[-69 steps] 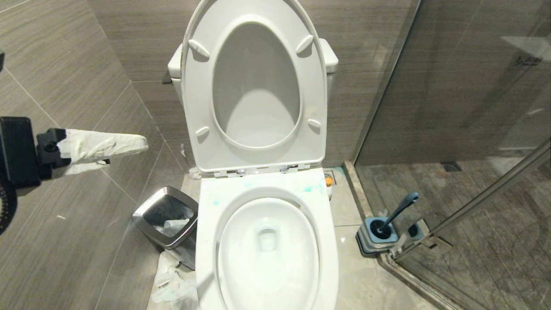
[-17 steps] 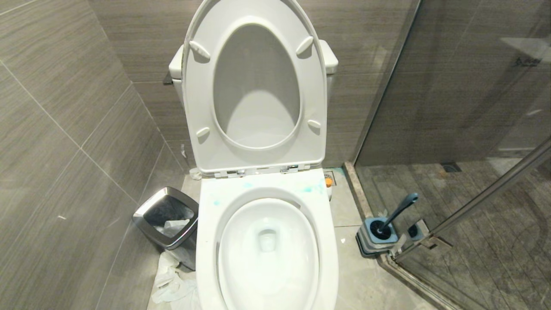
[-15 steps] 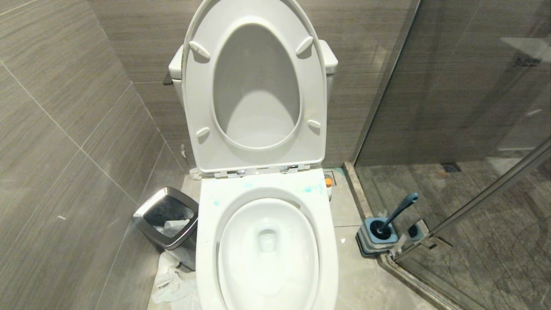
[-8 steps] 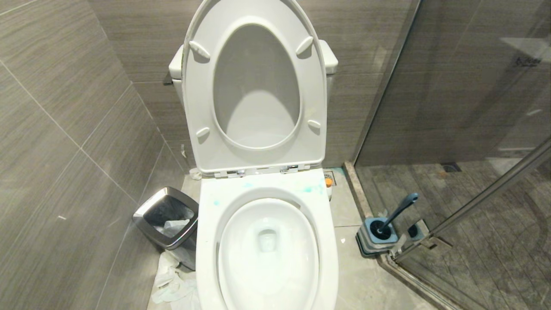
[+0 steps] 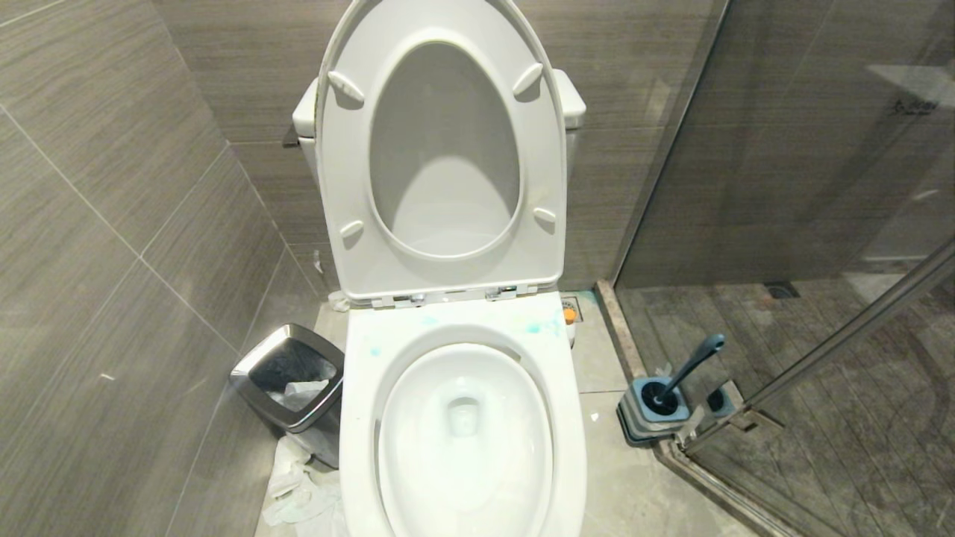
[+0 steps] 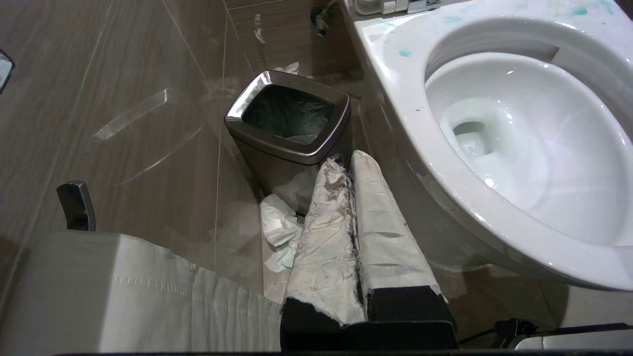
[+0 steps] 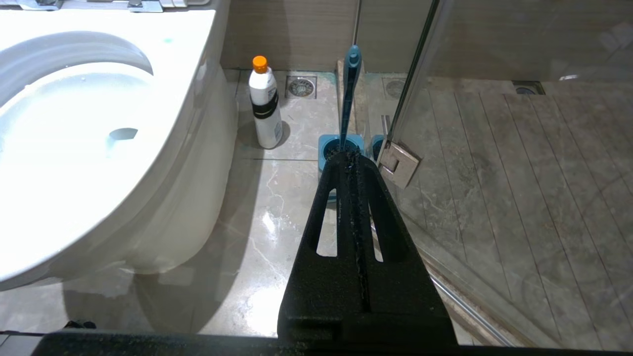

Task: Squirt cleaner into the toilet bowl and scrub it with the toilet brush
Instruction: Pour in the cleaning agent

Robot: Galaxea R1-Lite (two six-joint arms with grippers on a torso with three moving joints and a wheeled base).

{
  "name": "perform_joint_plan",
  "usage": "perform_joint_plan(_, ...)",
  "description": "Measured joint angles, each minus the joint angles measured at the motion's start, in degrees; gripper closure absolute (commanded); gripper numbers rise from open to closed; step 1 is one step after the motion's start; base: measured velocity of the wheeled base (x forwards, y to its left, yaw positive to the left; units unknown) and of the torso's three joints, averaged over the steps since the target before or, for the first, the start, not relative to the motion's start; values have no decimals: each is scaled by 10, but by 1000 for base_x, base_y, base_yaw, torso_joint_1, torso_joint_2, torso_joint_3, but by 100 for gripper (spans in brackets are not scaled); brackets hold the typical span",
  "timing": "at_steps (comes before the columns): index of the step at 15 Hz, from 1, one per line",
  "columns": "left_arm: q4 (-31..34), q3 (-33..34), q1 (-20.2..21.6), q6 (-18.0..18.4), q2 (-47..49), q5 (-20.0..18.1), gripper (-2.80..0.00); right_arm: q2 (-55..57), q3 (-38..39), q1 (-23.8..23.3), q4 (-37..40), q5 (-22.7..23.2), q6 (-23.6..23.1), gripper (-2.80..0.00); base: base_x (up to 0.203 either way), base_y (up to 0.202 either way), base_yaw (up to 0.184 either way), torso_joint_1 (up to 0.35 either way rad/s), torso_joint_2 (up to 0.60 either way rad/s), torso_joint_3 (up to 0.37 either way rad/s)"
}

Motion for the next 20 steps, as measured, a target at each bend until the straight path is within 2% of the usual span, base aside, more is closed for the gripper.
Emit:
perform_joint_plan(3,0,1,0,-15,0,0,0,0,0,0,0,0,0,0,0,0,0,0,0,0)
perform_joint_plan(20,0,1,0,-17,0,0,0,0,0,0,0,0,0,0,0,0,0,0,0,0)
